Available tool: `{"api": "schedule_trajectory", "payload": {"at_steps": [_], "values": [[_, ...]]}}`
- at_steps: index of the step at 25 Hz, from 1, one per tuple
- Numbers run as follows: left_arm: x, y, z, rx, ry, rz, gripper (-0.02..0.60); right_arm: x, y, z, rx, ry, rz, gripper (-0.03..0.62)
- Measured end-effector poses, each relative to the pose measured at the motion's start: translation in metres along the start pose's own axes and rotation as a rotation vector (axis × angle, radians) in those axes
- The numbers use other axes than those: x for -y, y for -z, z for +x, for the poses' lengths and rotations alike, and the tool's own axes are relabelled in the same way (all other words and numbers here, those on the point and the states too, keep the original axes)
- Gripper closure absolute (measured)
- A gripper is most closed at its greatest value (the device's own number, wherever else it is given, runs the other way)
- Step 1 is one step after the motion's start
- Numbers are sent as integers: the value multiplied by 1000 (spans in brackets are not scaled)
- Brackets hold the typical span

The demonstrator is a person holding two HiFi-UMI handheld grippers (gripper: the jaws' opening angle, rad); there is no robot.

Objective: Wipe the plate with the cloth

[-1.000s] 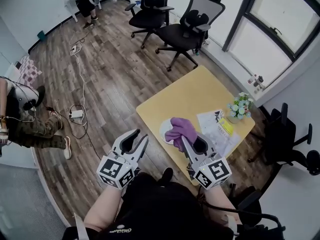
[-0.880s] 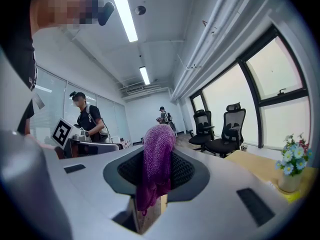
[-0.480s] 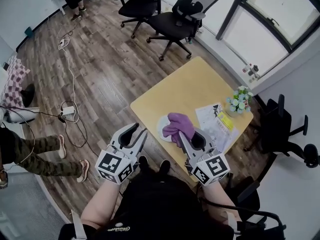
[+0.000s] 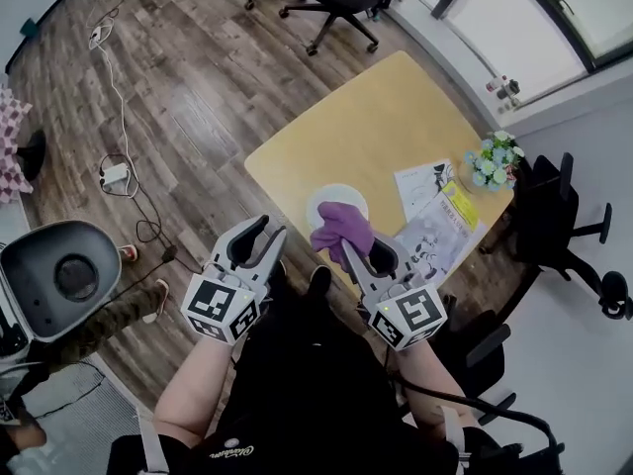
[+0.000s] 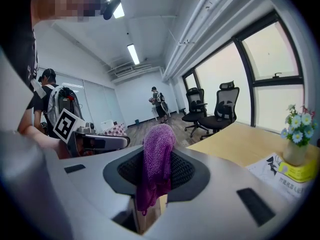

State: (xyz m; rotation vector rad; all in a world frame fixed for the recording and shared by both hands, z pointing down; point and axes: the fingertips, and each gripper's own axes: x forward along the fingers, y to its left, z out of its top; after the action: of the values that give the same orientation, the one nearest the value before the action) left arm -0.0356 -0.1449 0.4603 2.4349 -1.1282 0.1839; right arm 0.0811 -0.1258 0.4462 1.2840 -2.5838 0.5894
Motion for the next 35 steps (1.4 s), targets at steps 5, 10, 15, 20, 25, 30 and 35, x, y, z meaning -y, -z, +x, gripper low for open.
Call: {"api": "schedule_trajectory", "payload": {"at_steps": [5, 10, 15, 20, 25, 30, 35], "values": [[-10, 26, 12, -52, 10, -43, 453, 16, 50, 30, -149, 17, -15, 494], [-15, 35, 14, -81, 9, -63, 453, 49, 103, 77, -375, 24, -156, 494], [-24, 37, 10, -90, -3, -64, 453, 69, 123, 114, -517, 17, -263, 494], [-34, 43, 4, -97, -22, -79, 453, 68, 138, 122, -587, 3, -313, 494], [-39, 47, 3, -100, -28, -87, 453, 55, 144, 121, -610, -29, -367, 494], [-37, 46, 6, -97, -20, -84, 453, 31, 154, 107, -643, -85, -409, 494], [-35, 44, 10, -98, -11, -82, 453, 17, 167, 92, -675, -127, -434, 493]]}}
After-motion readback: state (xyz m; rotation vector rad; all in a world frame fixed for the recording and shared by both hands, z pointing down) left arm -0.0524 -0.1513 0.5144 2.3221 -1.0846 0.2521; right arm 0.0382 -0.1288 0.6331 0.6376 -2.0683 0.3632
